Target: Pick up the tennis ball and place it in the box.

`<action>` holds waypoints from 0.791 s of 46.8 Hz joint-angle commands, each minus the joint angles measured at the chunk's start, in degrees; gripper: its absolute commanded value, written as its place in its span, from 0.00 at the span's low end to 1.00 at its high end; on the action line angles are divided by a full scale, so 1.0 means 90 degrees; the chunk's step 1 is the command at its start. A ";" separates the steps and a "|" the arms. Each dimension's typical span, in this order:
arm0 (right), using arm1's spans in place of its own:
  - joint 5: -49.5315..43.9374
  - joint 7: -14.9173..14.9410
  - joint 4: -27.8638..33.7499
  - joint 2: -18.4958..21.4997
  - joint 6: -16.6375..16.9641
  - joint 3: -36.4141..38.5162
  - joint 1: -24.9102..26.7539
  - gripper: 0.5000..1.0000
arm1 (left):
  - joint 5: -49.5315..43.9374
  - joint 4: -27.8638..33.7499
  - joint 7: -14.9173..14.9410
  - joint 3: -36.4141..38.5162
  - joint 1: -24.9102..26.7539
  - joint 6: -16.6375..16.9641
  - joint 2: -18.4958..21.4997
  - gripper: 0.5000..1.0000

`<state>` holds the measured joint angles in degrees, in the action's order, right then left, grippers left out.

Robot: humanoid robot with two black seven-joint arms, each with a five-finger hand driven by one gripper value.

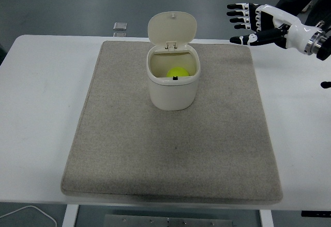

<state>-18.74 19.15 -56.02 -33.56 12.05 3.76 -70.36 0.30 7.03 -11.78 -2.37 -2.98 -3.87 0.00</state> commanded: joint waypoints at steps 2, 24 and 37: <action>0.0625 -0.0008 0.0306 0.0233 -0.0098 0.0002 0.0093 0.84 | 0.0005 0.0000 0.0000 0.0000 -0.0001 0.0000 0.0000 0.98; 0.3116 -0.0477 0.0961 0.0751 -0.0489 0.0080 0.0464 0.84 | -0.0004 0.0000 0.0000 0.0000 -0.0001 0.0000 0.0000 0.98; 0.3723 -0.0458 0.0990 0.0751 -0.0626 0.0422 0.0767 0.84 | 0.0005 0.0000 0.0000 0.0000 -0.0001 0.0000 0.0000 0.98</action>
<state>15.17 14.92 -47.15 -26.76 7.08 7.46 -63.79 0.27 7.03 -11.78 -2.37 -2.99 -3.87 0.00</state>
